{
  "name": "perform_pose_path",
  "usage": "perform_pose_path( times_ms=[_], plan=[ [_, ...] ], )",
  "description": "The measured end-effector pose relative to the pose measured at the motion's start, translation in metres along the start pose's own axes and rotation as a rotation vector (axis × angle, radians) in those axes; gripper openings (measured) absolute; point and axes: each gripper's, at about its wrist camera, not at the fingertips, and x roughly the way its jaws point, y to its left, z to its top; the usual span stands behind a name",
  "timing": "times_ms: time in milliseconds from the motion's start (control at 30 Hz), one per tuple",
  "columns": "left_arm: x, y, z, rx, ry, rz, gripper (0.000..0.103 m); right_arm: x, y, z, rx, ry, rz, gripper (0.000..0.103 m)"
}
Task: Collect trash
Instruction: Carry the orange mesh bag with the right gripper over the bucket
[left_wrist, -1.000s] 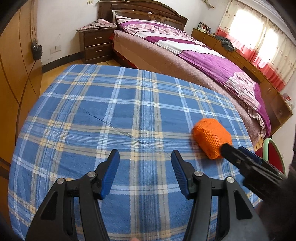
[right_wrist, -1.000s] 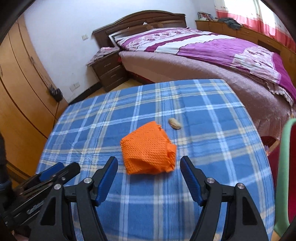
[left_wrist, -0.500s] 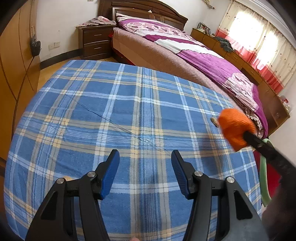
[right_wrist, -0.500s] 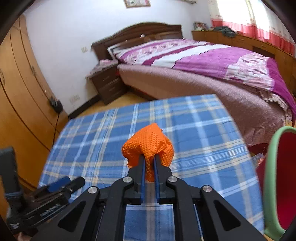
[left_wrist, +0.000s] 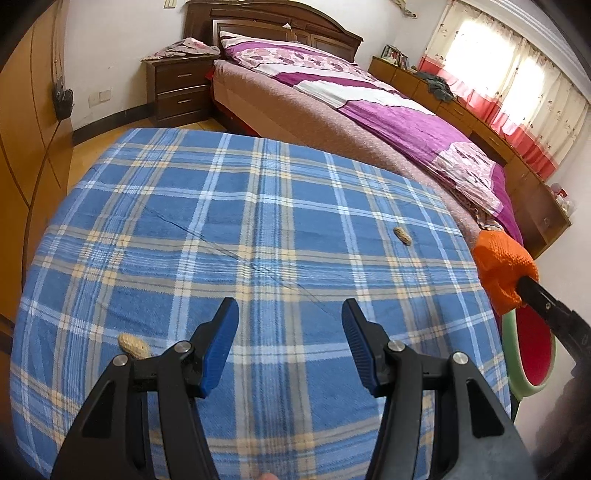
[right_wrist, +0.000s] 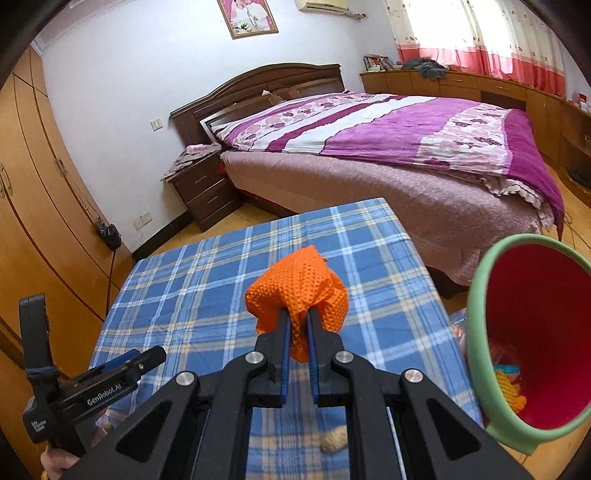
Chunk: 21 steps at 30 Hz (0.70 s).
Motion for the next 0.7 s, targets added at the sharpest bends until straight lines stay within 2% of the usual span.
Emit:
perform_pose_path(
  times_ms=[433,700],
  plan=[
    [-0.021,-0.036,-0.017,0.073,0.011,-0.063,0.058,-0.049,-0.028,-0.021,0.052,-0.041,-0.037,0.010],
    [-0.042,-0.031,-0.032,0.074,0.003,-0.041,0.058,-0.077,-0.048,-0.039,0.088,-0.065,-0.048,0.010]
  ],
)
